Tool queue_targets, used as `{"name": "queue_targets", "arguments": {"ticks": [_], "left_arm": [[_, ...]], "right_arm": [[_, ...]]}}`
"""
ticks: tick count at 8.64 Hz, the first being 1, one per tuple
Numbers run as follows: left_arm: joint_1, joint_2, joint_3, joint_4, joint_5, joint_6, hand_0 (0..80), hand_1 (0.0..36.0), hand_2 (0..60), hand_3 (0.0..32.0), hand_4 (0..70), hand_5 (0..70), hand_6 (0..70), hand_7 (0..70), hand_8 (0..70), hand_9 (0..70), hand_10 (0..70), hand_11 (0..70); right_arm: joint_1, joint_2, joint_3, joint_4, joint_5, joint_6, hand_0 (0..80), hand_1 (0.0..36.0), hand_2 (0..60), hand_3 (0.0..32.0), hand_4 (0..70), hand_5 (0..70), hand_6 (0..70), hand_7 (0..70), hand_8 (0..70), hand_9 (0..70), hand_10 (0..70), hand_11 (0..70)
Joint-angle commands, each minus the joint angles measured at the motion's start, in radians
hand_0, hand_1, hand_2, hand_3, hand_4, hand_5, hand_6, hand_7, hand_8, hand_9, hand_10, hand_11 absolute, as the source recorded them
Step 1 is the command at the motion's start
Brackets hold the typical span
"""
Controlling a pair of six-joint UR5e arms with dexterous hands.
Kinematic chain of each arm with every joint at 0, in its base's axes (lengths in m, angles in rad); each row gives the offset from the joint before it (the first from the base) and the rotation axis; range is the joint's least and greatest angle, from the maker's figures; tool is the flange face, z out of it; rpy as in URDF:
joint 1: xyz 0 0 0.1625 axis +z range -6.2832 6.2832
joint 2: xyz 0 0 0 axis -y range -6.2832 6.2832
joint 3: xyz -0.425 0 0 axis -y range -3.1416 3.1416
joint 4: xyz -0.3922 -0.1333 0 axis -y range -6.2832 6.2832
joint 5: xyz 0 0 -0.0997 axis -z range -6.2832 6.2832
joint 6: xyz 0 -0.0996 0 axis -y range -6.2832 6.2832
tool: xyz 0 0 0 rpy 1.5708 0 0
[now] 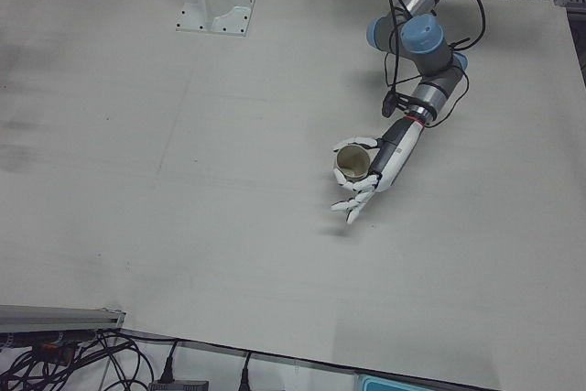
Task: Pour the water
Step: 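Reach the right hand to the middle white cup and grasp it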
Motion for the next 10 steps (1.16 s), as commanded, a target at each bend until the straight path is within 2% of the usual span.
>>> {"name": "queue_targets", "arguments": {"ticks": [1,2,3,4,5,7,8,10], "left_arm": [[-0.006,0.007,-0.039,0.020,-0.002,-0.038,80.0,36.0,60.0,0.0,70.0,70.0,14.0,21.3,4.4,5.2,7.3,12.8],[-0.008,0.009,-0.043,0.020,-0.005,-0.040,80.0,36.0,60.0,0.0,70.0,70.0,14.0,21.3,4.3,5.1,7.2,12.7],[-0.008,0.024,-0.051,0.018,-0.006,-0.040,80.0,36.0,60.0,0.0,70.0,70.0,14.0,21.4,4.5,5.4,7.1,12.6],[-0.008,0.044,-0.052,0.004,-0.006,-0.040,80.0,36.0,60.0,0.0,70.0,70.0,13.7,21.1,4.5,5.4,7.1,12.6],[-0.008,0.067,-0.051,-0.017,-0.006,-0.040,80.0,36.0,60.0,0.0,70.0,70.0,13.6,20.9,4.4,5.3,7.2,12.7],[-0.023,0.090,-0.049,-0.046,-0.006,-0.040,80.0,36.0,60.0,0.0,70.0,70.0,13.7,20.6,4.4,5.4,7.3,12.8],[-0.023,0.101,-0.048,-0.054,-0.006,-0.053,80.0,36.0,60.0,0.0,70.0,70.0,13.9,20.7,4.4,5.4,7.3,12.9],[-0.025,0.143,-0.045,-0.091,-0.006,-0.064,80.0,36.0,60.0,0.0,70.0,70.0,14.1,20.6,4.5,5.4,7.4,13.0]], "right_arm": [[-0.023,0.095,-0.174,0.106,-0.005,-0.094,61.9,24.1,6.8,0.0,23.1,21.1,10.3,8.8,2.1,0.3,1.4,4.5],[-0.058,0.124,-0.172,0.102,-0.003,-0.142,63.6,23.8,1.7,0.0,24.2,21.3,10.6,8.0,2.0,0.2,0.2,2.7],[-0.075,0.140,-0.150,0.052,-0.002,-0.180,68.1,21.9,0.0,0.0,25.6,19.4,10.1,6.6,1.8,0.0,0.0,0.0],[-0.089,0.140,-0.102,-0.026,-0.003,-0.234,78.1,23.9,0.0,0.0,10.5,14.6,5.8,2.3,1.4,0.0,0.0,0.0],[-0.125,0.143,-0.093,-0.068,-0.002,-0.248,76.2,23.7,0.0,0.4,2.3,13.7,1.9,1.6,1.1,0.0,0.0,0.0],[-0.158,0.179,-0.088,-0.099,0.006,-0.260,64.0,20.1,0.0,1.8,0.0,13.9,0.4,1.2,0.6,0.0,0.0,0.0],[-0.169,0.207,-0.079,-0.134,0.009,-0.276,63.9,20.3,0.0,2.2,0.8,14.9,1.0,2.0,0.7,0.0,0.0,0.0],[-0.178,0.236,-0.035,-0.200,0.020,-0.293,66.2,24.1,0.0,1.8,2.4,19.4,3.2,6.1,1.3,0.1,0.0,0.0]]}}
